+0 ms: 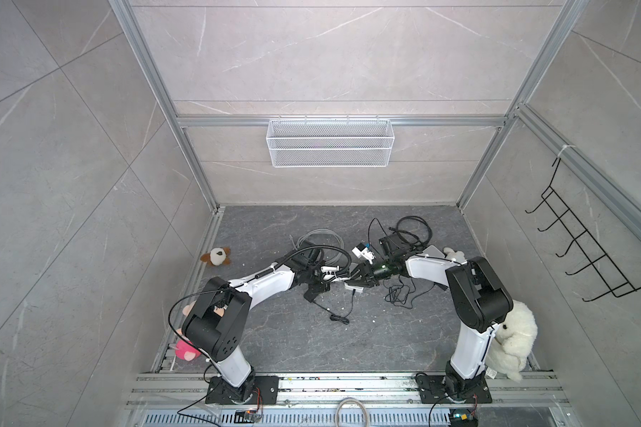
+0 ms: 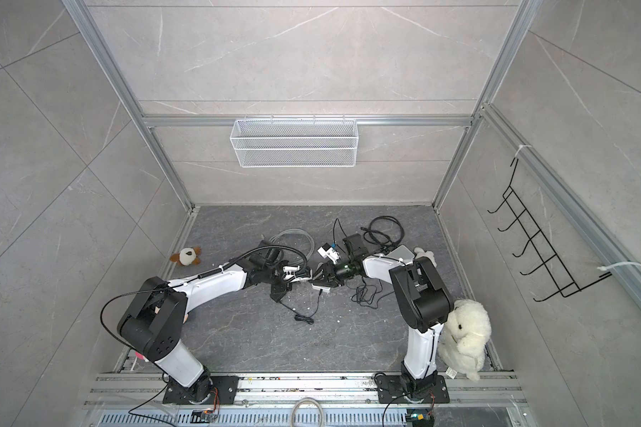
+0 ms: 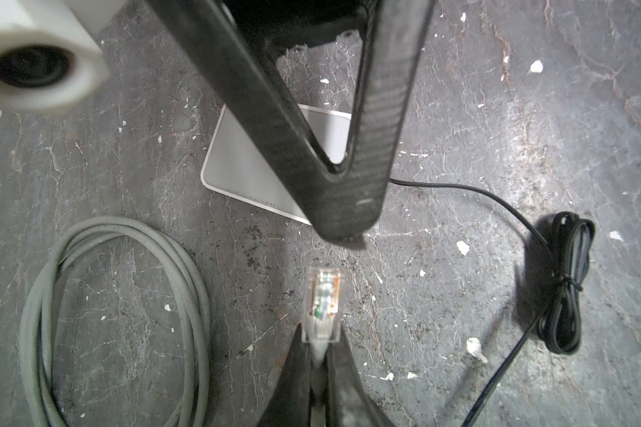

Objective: Insert the plug into the switch port

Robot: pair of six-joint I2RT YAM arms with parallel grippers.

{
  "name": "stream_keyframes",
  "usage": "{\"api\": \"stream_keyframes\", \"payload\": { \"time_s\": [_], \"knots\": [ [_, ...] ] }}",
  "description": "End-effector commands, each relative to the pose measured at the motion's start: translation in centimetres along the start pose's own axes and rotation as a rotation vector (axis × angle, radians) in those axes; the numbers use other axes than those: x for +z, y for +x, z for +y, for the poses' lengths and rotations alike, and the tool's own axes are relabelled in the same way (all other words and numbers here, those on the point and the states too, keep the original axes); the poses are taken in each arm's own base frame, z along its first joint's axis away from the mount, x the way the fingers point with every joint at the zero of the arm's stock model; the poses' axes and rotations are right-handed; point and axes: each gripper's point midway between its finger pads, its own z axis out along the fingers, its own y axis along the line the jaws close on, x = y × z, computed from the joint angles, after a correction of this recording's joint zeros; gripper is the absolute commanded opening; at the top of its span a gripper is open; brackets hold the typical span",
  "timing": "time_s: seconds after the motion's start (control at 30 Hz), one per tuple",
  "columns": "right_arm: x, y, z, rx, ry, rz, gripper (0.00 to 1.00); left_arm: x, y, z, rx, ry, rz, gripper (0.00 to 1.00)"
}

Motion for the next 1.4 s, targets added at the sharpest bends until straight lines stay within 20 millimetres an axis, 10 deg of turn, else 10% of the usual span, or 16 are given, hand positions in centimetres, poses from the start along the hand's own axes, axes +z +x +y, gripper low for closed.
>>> {"api": "stream_keyframes", "payload": {
  "time_s": [0.0,0.8,1.37],
  "knots": [
    [0.1,-0.6,1.6,-0.044,-0.024,-0.025,0.38,-0.3,-0.8,-0.3,-0.052,0.059,-0.037,0.00],
    [2.0,-0.8,0.3,0.035,0.083,-0.013,0.09,-0.5,-1.7,-1.0,-0.135,0.162,-0.089,0.01],
    [1.3,-0.2,3.1,0.188,-0.018,0.035,0.05,-2.2,-1.6,-0.5,-0.181,0.108,-0.218,0.26]
  ]
}}
